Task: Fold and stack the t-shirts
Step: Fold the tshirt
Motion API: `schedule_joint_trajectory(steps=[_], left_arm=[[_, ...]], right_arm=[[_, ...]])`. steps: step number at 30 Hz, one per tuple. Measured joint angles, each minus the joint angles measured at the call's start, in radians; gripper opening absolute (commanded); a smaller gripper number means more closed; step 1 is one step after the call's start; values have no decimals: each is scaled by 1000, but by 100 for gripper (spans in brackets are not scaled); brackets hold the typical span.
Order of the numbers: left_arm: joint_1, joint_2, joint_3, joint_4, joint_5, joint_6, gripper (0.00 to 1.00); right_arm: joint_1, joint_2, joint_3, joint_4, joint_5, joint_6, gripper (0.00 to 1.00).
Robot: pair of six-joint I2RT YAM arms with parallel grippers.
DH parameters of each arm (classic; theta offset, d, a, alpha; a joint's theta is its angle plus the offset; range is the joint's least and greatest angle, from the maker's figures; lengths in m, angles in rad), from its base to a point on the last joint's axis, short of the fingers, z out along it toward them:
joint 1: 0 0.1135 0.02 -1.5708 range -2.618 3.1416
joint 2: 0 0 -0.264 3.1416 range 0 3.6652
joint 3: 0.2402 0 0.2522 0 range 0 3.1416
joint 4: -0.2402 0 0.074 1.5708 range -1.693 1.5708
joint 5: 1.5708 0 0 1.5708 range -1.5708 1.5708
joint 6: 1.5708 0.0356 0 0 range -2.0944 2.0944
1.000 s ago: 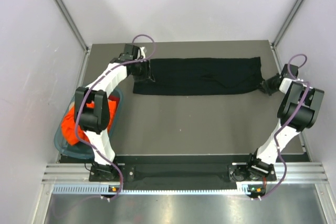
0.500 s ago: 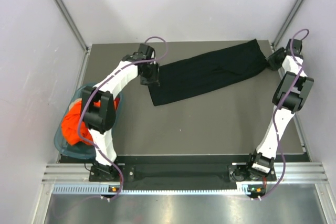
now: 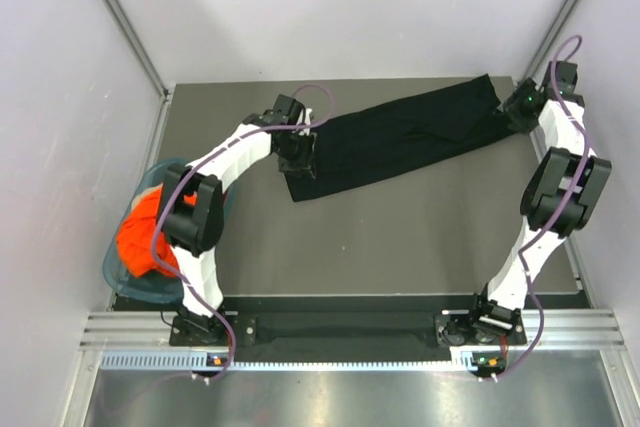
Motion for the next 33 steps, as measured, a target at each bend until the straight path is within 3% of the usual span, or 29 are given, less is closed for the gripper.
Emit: schedule_joint_trajectory(steps=[3,4,5,7,8,11,18,24,33], left_arm=[[11,35,44,22,28,-13,44],[12,47,56,28,35,-17,43],[14,64,69,34,44,-23,42],[18,105,94,35,56,-38,37],[18,126,102,37,61,-43,34],[23,186,119,37,77,-71,28],[38,239,94,43,98,-119,21],[58,198,10,95,130,-154,20],[57,159,-39,80,115,-139,20]], right_arm=[[26,-70,-6,9,-10,-31,47],[30,-77,-6,18,-25,-33,41],[31,-77,-5,31,-63,-37,30],[31,-47,6,48,-144,-36,21],[34,-21,15,57,-189,-29,12],[40,77,28,105,-307,-3,3],[70,195,-74,174,-497,47,0],[48,195,-190,216,-557,40,0],[36,186,-196,218,-568,23,7]])
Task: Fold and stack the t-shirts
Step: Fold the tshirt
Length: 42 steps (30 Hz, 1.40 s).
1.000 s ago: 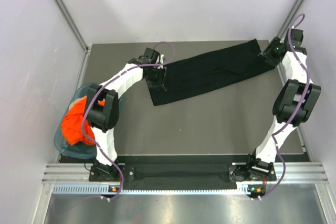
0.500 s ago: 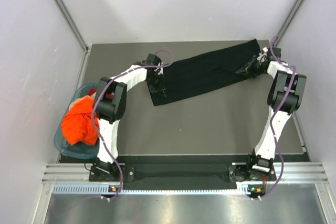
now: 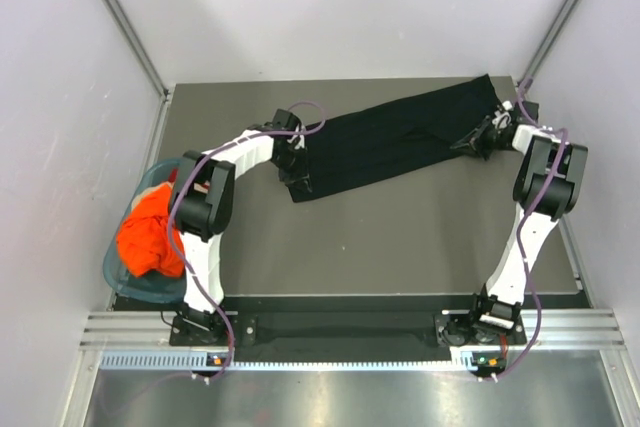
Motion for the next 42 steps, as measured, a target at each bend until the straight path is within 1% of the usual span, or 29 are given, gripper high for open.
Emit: schedule_joint_trajectory(steps=[4,7,11,15,19,25,27,29,30,31,34,36,37,38,39,41,42], left_arm=[[0,-14,-1,-39,-27,16,21],[0,-25,0,-70,-54,26,22],[3,-28,29,-95,-69,25,22],[13,-28,29,-92,-62,15,21],[25,-40,-40,-71,-41,-5,21],[28,-113,-156,-33,-24,-21,21],[28,-143,-213,-26,-17,-30,20],[25,-175,-257,-17,-11,-37,21],[22,-198,-286,-18,-18,-37,21],[18,-223,-315,-21,-25,-38,22],[12,-297,-376,-57,-67,-34,24],[11,-356,-381,-87,-97,-28,25],[12,-393,-378,-97,-111,-26,26],[12,-428,-371,-109,-124,-24,27],[13,-469,-357,-124,-135,-21,27],[13,-554,-317,-145,-164,-16,29],[13,-593,-297,-150,-177,-12,30]], right_arm=[[18,-18,34,-24,33,2,14],[45,-62,35,-26,47,11,15],[119,-112,33,-6,43,29,16],[182,-117,-2,40,26,46,16],[195,-113,-83,51,21,54,16],[182,-89,-132,47,44,38,18],[184,-90,-137,40,47,32,23],[193,-103,-136,23,66,13,26],[201,-114,-135,5,85,2,29],[211,-130,-135,-21,113,-10,34],[253,-185,-135,-97,196,-34,41],[294,-234,-139,-132,245,-31,45],[323,-270,-146,-138,271,-23,49],[354,-305,-158,-137,290,-9,50],[393,-348,-179,-121,307,24,51],[470,-423,-231,-82,324,101,56],[521,-462,-272,-37,336,167,57]])
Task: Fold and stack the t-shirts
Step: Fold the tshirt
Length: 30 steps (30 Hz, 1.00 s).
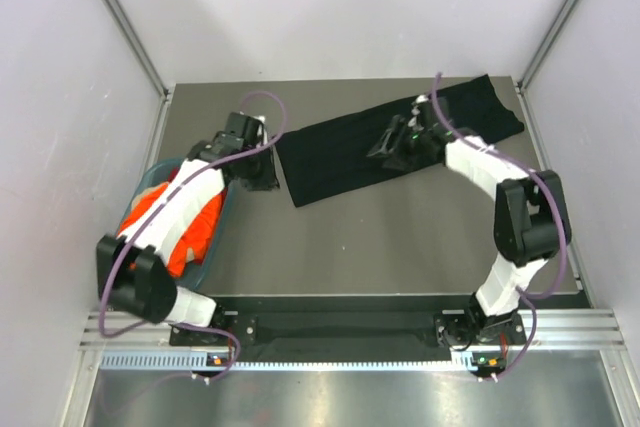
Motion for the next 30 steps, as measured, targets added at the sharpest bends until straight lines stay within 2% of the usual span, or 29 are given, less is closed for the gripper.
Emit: schedule_joint_trajectory(steps=[5,10,18,21,30], left_arm=[[0,-171,83,-18,-61,8,31],[0,-251,106,-58,-114,8,31],[-26,-294,68,-98,-156,10,31],[-38,-296,61,-108,-165,12,31],[-60,-296,61,-114,-220,35,31]], right_arm=[[227,-68,-201,262,74,330,62],[407,3,-229,391,180,557,64],[533,123,-226,553,308,816,58],[568,164,-224,568,341,886,53],[636,194,-201,546,425,1009,45]])
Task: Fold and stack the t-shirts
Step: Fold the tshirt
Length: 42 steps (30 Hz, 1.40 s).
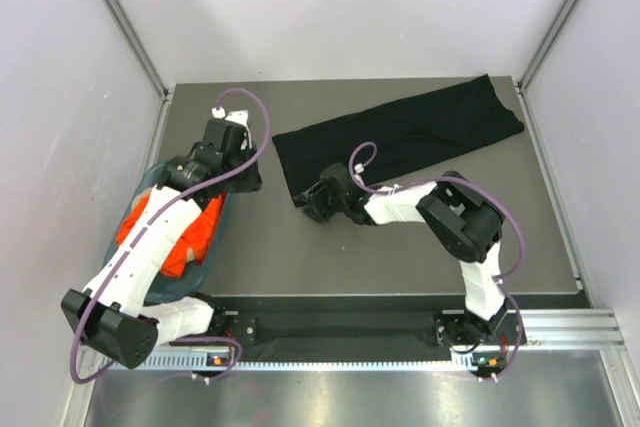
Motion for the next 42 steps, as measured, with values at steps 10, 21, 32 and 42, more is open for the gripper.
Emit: schedule_joint_trajectory(steps=[10,21,32,42], left_arm=[[0,1,0,0,-35,16,31],[-1,22,0,23,-35,50,45],[0,87,-68,128,124,37,55],[-30,272,-156,214,318,24,56]], right_arm=[[0,53,47,-6,43,59,12],[-8,-76,-80,-117,-13,-124,0],[63,-646,-574,-387,-100,-486,9],[82,-1400,-749,-798,37,-452,61]])
